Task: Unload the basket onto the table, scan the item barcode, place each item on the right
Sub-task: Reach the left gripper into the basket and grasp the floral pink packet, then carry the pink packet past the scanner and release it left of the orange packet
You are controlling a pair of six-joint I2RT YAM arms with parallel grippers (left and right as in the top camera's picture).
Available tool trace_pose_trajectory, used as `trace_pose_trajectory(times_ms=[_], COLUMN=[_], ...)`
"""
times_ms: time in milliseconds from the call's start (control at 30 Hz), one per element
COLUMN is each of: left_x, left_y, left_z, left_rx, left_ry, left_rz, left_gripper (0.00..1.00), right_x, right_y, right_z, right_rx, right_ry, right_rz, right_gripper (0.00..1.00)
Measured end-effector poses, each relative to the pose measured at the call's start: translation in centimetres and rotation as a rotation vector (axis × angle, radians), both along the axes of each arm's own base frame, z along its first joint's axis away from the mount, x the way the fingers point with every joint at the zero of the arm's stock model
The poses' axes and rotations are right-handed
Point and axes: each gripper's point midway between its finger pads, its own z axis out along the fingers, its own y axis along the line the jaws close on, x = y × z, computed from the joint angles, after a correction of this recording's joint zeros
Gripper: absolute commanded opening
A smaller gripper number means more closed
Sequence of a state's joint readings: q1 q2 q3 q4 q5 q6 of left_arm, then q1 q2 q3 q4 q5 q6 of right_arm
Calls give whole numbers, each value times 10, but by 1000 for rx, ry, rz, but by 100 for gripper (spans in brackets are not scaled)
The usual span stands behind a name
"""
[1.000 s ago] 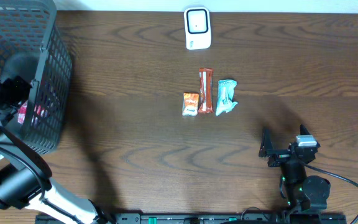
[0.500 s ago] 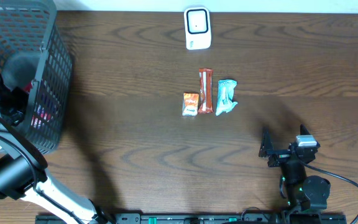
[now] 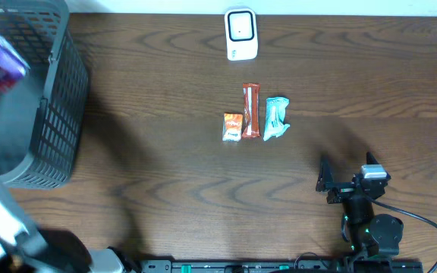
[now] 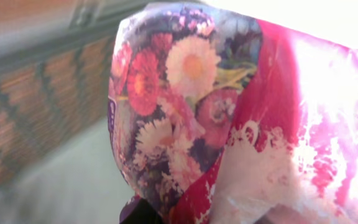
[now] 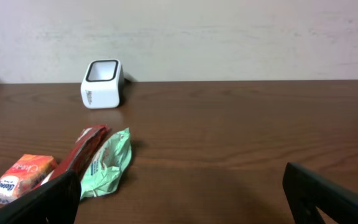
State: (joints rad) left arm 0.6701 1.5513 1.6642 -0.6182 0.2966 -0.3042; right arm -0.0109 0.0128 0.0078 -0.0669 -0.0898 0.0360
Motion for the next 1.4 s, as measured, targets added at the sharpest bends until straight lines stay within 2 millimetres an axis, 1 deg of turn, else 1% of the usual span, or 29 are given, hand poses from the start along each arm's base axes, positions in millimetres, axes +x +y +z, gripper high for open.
trace_pose_trajectory(times_ms=[67,100,167,233,267,367,400,467,533,600,667,700,867,967,1067,1133,1233,1300,1400], left_x=[-4,-6,-7,-3,0,16,23,33,42,47,52,55,63,66,67,66,64,65,68], left_y=[-16,-26,-45,-69,-80,-130,-153,-190,-228,-259,-284,-296,-342,-366,-387,-399,-408,-408,-399], left_z=[40,55,76,90,94,98,97,92,82,63,35,18,-69,-116,-157,-181,-216,-233,-249], left_rx=[36,45,42,27,16,-25,-40,-56,-68,-94,-122,-136,-169,-180,-186,-193,-206,-207,-171], left_ry=[-104,-147,-210,-256,-272,-294,-292,-280,-253,-192,-103,-45,225,353,452,512,591,624,660], left_rz=[-34,-51,-90,-150,-181,-322,-385,-491,-596,-674,-720,-737,-794,-831,-863,-881,-892,-885,-847], left_gripper=[7,7,7,7,7,7,7,7,7,7,7,7,7,7,7,7,7,7,8], right_x=[0,0,0,0,0,0,0,0,0,0,0,0,0,0,0,0,0,0,0], right_y=[0,0,0,0,0,0,0,0,0,0,0,0,0,0,0,0,0,0,0], right_z=[0,0,0,0,0,0,0,0,0,0,0,0,0,0,0,0,0,0,0], right_rx=[0,0,0,0,0,0,0,0,0,0,0,0,0,0,0,0,0,0,0], right_ry=[0,0,0,0,0,0,0,0,0,0,0,0,0,0,0,0,0,0,0], right_rz=[0,0,0,0,0,0,0,0,0,0,0,0,0,0,0,0,0,0,0], right_gripper=[99,99,99,99,99,99,99,99,99,99,99,99,99,99,99,99,99,99,99])
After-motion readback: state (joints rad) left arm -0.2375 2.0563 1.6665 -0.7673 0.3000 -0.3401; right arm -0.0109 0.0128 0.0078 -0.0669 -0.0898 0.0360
